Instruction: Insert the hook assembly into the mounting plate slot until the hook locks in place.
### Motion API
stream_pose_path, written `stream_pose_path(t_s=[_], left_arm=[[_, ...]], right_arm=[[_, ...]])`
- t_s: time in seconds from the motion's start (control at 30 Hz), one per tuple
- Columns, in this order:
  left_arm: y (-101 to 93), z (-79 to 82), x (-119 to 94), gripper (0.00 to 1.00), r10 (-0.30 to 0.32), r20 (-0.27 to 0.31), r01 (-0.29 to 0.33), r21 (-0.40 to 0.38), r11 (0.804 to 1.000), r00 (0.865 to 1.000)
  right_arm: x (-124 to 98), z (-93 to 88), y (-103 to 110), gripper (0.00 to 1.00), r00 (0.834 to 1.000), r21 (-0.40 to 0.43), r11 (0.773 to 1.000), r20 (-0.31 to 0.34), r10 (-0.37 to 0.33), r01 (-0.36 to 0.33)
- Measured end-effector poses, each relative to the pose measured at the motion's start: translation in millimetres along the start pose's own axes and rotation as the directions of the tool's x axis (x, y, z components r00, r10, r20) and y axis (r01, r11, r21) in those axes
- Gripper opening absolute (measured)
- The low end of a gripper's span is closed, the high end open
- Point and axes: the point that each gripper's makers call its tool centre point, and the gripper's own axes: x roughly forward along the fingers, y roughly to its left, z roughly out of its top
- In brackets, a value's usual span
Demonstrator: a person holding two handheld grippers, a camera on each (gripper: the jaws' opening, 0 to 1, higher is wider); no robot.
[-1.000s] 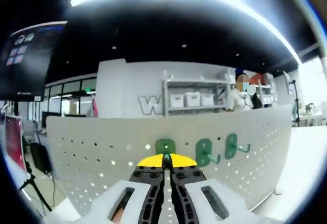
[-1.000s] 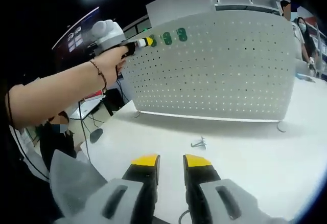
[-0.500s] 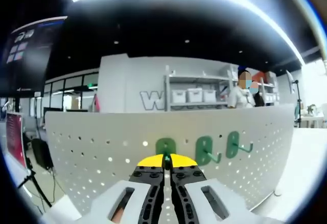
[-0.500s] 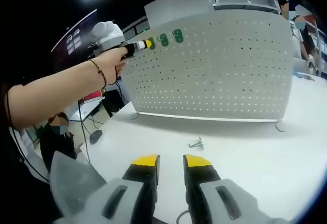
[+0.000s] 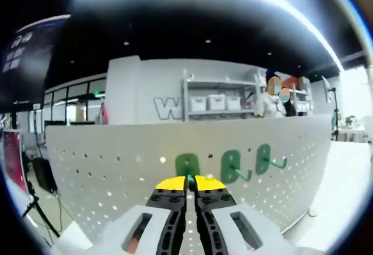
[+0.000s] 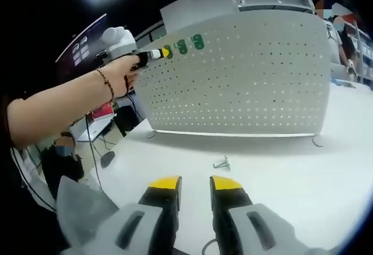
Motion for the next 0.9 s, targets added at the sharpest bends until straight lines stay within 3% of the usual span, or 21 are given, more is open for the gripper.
stream_pose_path(t_s=[0.03, 0.4, 0.77, 0.9], left_arm=[[-1.3, -3.5, -2.0, 0.08, -0.008, -0.023, 0.007, -0.010, 1.000, 1.000], [-9.7, -19.5, -38.2, 0.27, -0.116, -0.064, 0.116, 0.005, 0.993, 0.991], [-17.1, -45.1, -96.1, 0.33, -0.233, -0.165, 0.235, -0.007, 0.972, 0.958], [-18.9, -62.2, -121.3, 0.33, -0.266, -0.213, 0.257, -0.069, 0.964, 0.940]], right_arm=[[-0.5, -0.6, -0.7, 0.17, 1.000, -0.001, 1.000, 0.000, -0.004, 0.004], [-2.2, -10.3, -0.1, 0.17, 1.000, 0.015, 1.000, -0.008, -0.020, 0.021], [-2.3, -14.0, 8.9, 0.17, 1.000, -0.008, 1.000, -0.014, -0.014, 0.013], [-0.8, -19.1, 12.2, 0.18, 1.000, -0.022, 1.000, -0.018, -0.013, 0.012]])
